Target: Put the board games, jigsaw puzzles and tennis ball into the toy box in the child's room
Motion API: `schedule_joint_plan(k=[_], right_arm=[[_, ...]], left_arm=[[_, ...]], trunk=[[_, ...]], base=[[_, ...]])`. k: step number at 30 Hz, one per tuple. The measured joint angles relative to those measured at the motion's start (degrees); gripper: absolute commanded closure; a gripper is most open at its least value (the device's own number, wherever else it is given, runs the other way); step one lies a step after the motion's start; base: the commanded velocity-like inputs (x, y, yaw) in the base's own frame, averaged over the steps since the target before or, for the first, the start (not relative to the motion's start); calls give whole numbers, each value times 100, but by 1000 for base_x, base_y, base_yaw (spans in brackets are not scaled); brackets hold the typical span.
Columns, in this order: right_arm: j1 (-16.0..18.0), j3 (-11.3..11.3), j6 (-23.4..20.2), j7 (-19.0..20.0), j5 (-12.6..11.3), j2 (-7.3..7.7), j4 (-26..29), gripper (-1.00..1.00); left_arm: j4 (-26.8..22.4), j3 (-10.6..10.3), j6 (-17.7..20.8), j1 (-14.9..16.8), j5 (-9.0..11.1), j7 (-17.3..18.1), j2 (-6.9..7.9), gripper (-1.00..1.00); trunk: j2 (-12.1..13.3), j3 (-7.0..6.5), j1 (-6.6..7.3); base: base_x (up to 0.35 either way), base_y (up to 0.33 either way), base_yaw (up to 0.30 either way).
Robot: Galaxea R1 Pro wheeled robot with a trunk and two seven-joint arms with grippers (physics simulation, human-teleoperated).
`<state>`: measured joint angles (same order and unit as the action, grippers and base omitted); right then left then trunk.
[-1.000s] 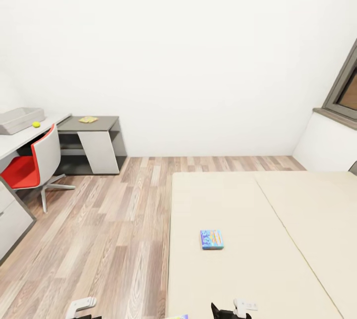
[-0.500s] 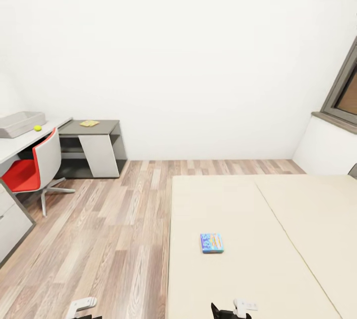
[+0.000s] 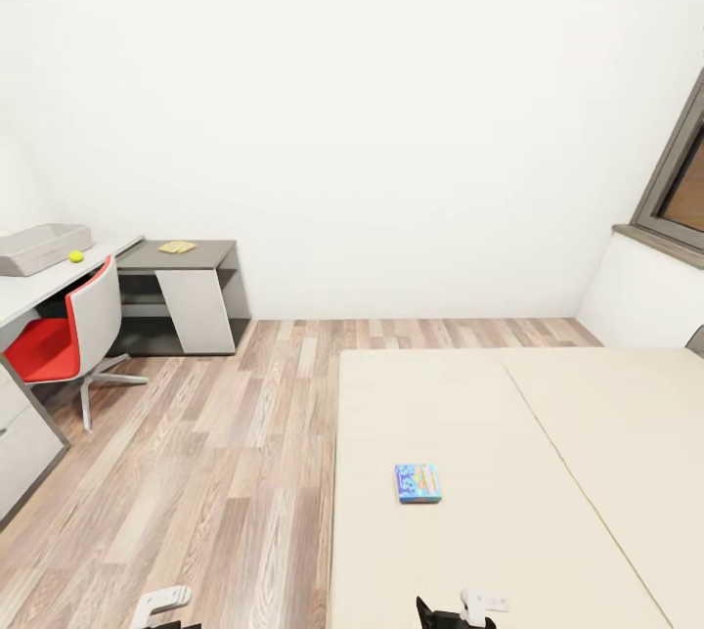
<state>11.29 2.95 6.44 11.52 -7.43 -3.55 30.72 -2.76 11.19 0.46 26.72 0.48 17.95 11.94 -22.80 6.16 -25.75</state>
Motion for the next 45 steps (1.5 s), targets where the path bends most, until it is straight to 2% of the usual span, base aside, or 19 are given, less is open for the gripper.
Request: schedule_joint_plan(k=[45], right_arm=[[0, 14, -92, 4, -65, 9, 15, -100]], left_arm=[[0, 2, -10, -12, 7, 0, 0, -100]], trunk=[[0, -2, 0]], base=[[0, 0, 0]])
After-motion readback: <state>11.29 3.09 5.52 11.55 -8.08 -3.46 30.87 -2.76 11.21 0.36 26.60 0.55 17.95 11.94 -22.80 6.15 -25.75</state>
